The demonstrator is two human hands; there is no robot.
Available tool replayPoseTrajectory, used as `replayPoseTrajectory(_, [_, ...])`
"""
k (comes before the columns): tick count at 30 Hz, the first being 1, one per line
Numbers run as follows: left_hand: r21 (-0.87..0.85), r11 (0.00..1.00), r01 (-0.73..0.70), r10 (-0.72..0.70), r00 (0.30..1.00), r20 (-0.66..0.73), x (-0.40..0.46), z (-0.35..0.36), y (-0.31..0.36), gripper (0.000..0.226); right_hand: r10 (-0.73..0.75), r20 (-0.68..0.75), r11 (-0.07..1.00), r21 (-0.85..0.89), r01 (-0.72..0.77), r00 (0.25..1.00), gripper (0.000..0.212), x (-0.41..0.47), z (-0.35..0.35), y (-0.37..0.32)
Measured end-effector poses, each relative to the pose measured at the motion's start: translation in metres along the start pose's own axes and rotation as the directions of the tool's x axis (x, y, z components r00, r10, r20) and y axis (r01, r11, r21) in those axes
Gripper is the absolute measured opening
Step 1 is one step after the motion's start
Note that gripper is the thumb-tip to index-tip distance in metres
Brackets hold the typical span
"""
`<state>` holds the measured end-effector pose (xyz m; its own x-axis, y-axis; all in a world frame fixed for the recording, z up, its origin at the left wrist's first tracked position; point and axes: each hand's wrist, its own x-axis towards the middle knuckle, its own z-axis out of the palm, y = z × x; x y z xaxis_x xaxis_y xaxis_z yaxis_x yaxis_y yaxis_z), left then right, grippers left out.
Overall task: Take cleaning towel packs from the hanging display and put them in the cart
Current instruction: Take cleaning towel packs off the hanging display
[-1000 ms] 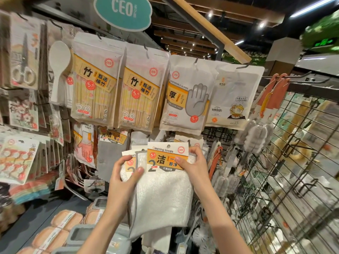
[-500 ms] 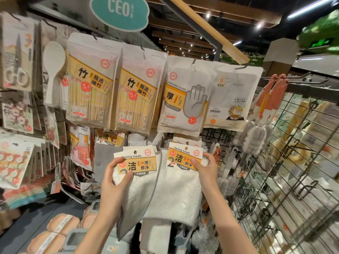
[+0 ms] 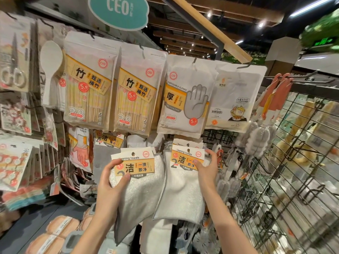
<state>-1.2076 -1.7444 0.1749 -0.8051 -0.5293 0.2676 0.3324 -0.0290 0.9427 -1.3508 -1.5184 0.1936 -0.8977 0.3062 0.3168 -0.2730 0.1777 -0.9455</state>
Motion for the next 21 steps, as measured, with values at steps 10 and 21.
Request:
replayPoseTrajectory(10, [0.002,0.999,-0.044,0.045,0.998,-0.033,0.004,0.002,0.007,0.042,0.001,-0.035,0.982,-0.189,-0.007,0.999,0.020,0.027,0.024,0.002])
replayPoseTrajectory(21, [-0.061,0.998,-0.012,0.013,1.000,0.010,0.001,0.006,0.002,0.065,0.032,0.055,0.979,-0.203,-0.020,0.998,0.033,0.019,0.015,0.000])
